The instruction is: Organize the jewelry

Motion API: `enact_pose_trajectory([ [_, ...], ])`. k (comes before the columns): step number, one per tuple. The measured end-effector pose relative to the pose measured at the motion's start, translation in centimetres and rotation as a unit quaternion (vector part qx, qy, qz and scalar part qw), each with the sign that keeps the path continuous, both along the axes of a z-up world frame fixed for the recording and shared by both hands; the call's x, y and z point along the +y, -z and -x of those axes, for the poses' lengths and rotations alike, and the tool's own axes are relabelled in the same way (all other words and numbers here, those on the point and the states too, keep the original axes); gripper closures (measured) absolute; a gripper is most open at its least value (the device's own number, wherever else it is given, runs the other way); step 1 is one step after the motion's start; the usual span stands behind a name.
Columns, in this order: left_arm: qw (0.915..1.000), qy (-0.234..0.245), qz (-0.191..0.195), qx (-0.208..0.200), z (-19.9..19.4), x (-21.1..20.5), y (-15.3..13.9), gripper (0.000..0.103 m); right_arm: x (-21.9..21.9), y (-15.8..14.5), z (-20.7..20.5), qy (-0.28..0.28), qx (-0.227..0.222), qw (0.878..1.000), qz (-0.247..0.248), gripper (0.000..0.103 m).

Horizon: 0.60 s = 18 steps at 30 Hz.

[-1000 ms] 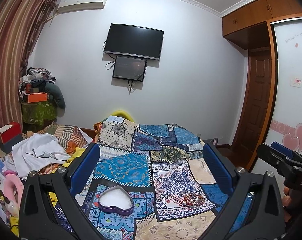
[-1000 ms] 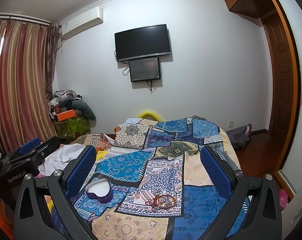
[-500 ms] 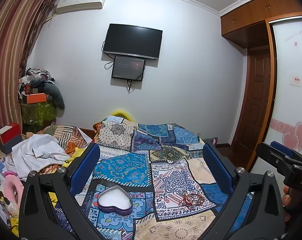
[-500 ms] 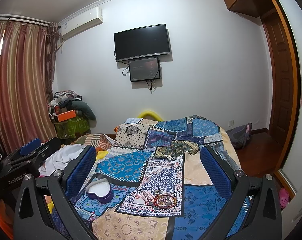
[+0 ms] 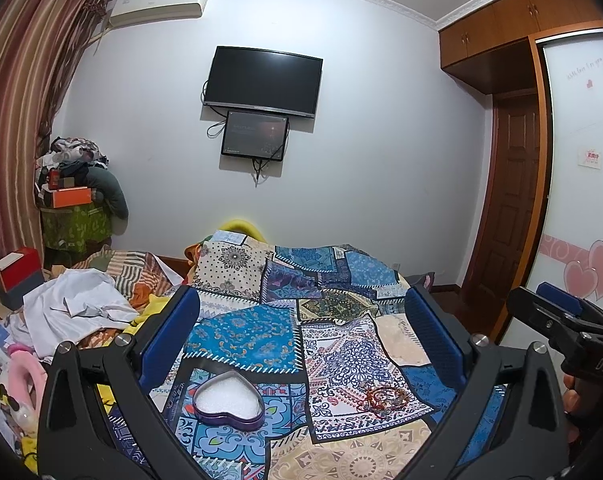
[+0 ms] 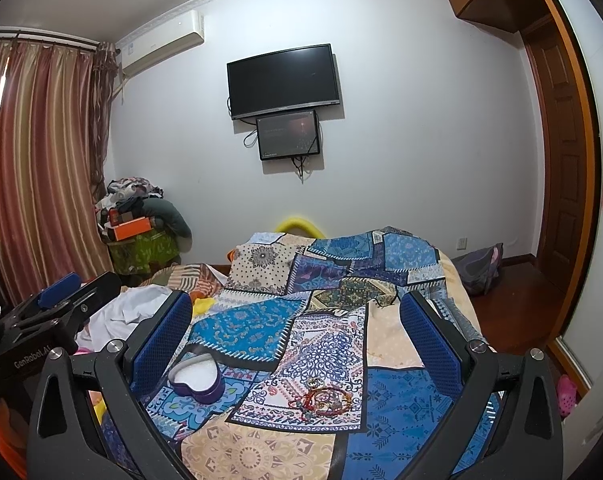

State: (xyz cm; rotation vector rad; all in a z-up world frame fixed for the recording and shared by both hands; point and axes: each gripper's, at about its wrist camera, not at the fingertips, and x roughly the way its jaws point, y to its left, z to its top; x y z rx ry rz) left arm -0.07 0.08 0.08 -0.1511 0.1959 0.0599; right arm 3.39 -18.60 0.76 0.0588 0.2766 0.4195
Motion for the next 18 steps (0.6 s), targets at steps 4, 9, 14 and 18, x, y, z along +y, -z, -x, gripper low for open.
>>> enact_pose_trajectory([
  [4,1.0000,0.001,-0.002,0.007,-0.5,0.1,0.2,0.000,0.0,0.3,-0.5,0.001,0.007,1.000,0.000,0.000],
  [9,0.9997,0.006,-0.003,0.022,-2.0,0.0,1.0,0.000,-0.1,1.0,-1.4,0.007,0.021,1.000,0.006,0.000],
  [14,0.9983,0.021,-0.001,0.055,-4.2,-0.2,2.5,0.000,-0.7,2.6,-3.1,0.030,0.042,0.998,0.027,0.000],
  [18,0.9948,0.031,-0.002,0.097,-6.6,-0.9,4.5,0.000,-1.4,4.5,-4.9,0.045,0.076,0.995,0.047,0.000],
])
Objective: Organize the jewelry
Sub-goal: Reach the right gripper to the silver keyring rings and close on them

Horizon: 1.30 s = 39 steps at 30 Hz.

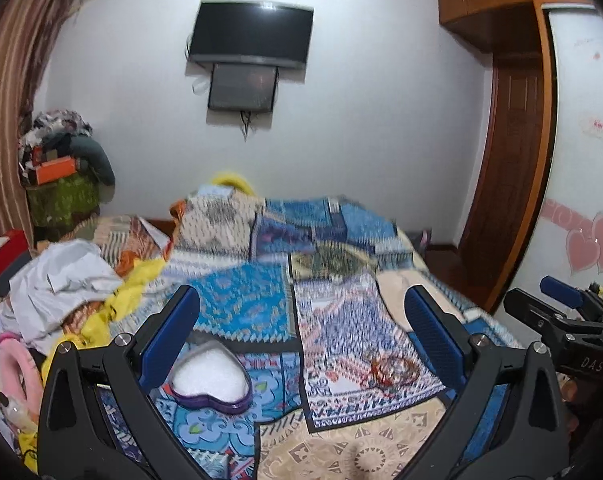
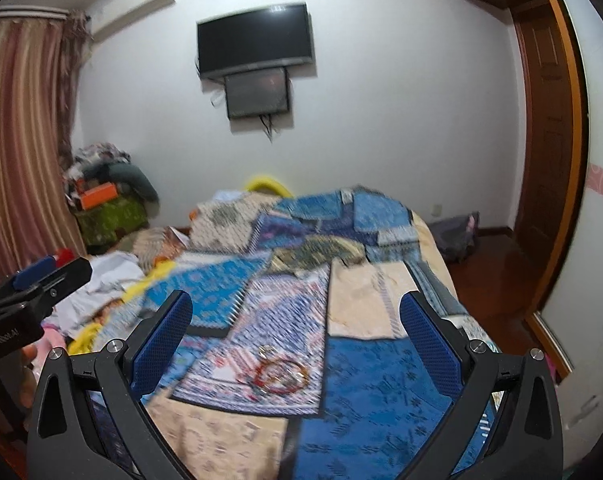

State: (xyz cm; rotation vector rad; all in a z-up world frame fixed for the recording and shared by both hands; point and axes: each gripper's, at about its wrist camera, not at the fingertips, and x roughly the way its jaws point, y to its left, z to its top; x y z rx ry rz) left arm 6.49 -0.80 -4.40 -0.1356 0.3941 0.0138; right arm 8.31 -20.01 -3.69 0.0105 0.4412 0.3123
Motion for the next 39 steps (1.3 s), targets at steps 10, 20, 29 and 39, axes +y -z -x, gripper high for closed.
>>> enact_pose_trajectory([
  [10,0.9904,0.071,-0.014,0.118,-5.6,-3.2,6.9,0.000,-1.4,5.0,-3.2,0.003,0.096,0.995,0.037,0.000],
  [20,0.9784,0.109,-0.004,0.175,-7.6,-4.3,10.4,0.028,-1.1,8.1,-5.6,-0.045,0.160,0.986,0.023,0.029],
  [29,0.9699,0.145,0.013,0.196,-8.5,-5.4,11.5,0.063,0.6,9.5,-6.4,-0.099,0.186,0.978,0.010,0.065],
  [39,0.9678,0.146,0.024,0.203,-8.5,-5.2,12.1,0.068,1.5,9.9,-7.1,-0.125,0.198,0.972,0.002,0.082],
])
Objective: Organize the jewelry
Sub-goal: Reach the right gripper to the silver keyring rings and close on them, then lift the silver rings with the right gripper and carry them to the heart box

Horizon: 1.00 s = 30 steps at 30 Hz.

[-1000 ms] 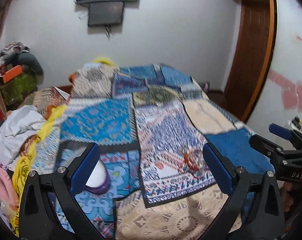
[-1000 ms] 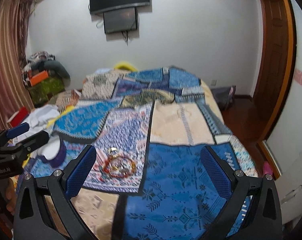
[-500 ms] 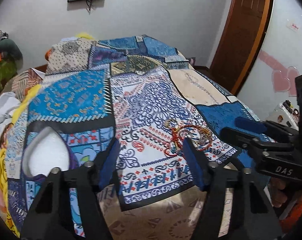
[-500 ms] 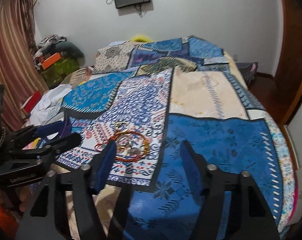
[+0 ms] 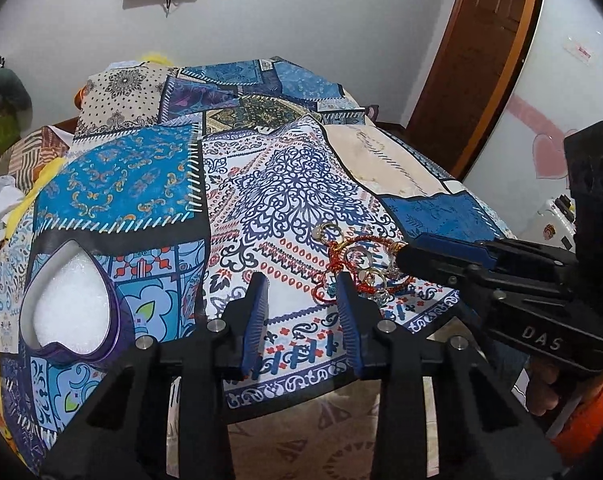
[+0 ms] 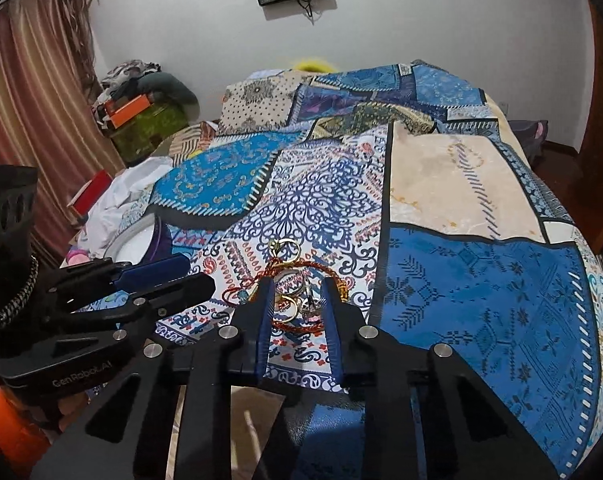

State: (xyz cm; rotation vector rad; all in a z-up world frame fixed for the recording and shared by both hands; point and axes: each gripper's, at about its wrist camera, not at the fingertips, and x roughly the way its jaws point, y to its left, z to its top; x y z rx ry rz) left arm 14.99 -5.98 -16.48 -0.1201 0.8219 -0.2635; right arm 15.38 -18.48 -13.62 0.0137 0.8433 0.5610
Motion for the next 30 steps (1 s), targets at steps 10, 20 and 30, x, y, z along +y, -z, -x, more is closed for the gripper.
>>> enact_pose_trajectory([
  [10,1.0000,-0.002,-0.009,0.002,-0.2,0.1,0.1,0.068,-0.2,1.7,-0.8,0.000,0.030,0.999,0.010,0.090],
  [20,0.9998,0.011,-0.017,0.002,-2.9,-0.3,0.1,0.068,-0.7,0.6,-0.7,0.007,0.012,1.000,-0.011,0.090],
  [30,0.9989,0.027,-0.036,0.008,-5.5,-2.1,1.3,0.075,-2.1,-0.1,-1.1,0.027,0.000,0.999,-0.022,0.090],
])
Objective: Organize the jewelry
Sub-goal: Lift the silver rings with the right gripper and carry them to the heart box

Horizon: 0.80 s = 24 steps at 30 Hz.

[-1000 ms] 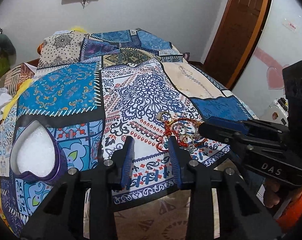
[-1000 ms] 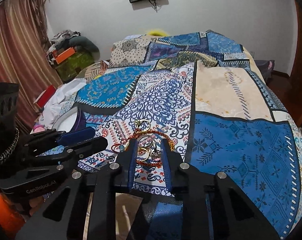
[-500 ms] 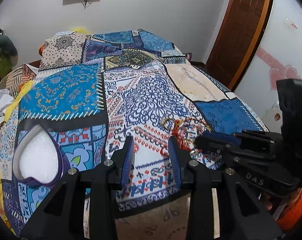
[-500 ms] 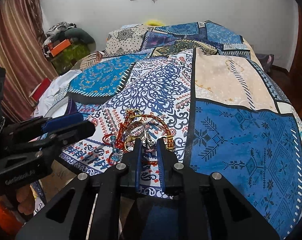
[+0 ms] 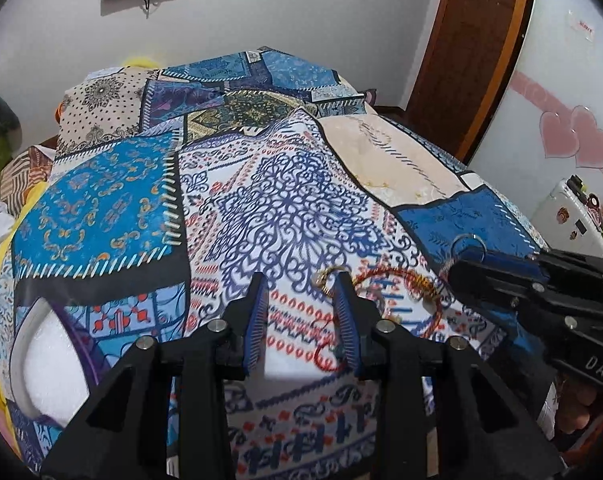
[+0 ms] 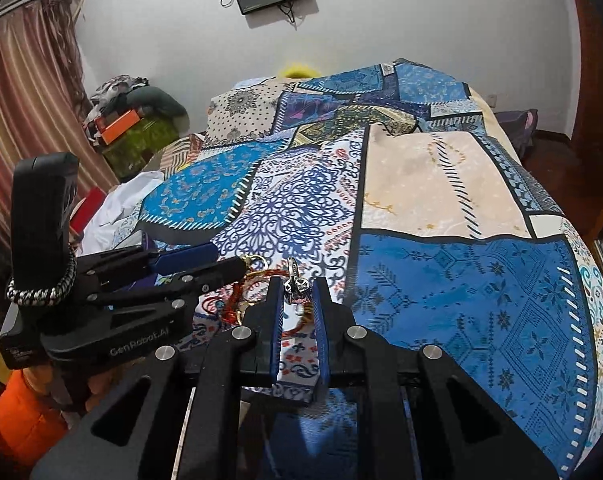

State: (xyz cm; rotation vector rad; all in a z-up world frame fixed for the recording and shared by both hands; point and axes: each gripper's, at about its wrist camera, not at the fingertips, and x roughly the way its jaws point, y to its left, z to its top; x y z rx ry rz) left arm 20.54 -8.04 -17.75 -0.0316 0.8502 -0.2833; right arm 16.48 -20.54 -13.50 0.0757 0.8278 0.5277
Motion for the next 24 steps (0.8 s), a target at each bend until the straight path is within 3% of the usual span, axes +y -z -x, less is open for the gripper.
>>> enact_pose_trajectory([
  [5,0.9999,0.004,0.011,0.005,-0.7,-0.4,0.4,0.096,-0.2,0.2,-0.1,0.002,0.004,1.000,-0.002,0.090],
  [14,0.9999,-0.004,0.013,-0.004,0.1,-0.1,-0.3,0.097,-0.2,-0.5,0.2,0.000,-0.002,1.000,-0.004,0.090],
  [24,0.9981,-0.022,0.019,-0.054,2.9,1.6,-4.5,0.098,0.9,-3.4,1.8,-0.004,-0.030,1.000,-0.007,0.090],
])
